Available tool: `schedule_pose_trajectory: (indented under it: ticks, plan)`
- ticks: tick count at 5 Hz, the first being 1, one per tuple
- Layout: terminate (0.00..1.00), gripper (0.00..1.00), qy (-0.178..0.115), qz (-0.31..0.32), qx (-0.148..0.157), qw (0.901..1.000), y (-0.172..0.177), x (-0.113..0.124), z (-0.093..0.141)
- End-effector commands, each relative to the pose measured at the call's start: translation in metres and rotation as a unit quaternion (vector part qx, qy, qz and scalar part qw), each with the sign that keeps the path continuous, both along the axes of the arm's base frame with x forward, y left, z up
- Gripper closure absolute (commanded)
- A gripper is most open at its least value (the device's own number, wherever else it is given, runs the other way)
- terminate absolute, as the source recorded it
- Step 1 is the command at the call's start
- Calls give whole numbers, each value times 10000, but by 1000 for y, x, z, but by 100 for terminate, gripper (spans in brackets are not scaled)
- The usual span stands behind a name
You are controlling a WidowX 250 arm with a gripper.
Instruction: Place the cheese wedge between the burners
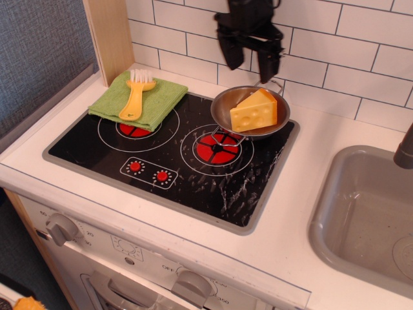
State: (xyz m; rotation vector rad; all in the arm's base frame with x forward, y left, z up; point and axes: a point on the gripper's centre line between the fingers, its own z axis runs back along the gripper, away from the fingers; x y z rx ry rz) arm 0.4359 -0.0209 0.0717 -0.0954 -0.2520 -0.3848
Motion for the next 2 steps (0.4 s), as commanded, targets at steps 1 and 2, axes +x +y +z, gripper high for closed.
schedule_pose_trajectory:
  ticks: [1,2]
  plan:
    - [0,0,-233,-147,269,9993,-4,-21,15]
    - [0,0,-158,-241,238,9993,-9,-23,12]
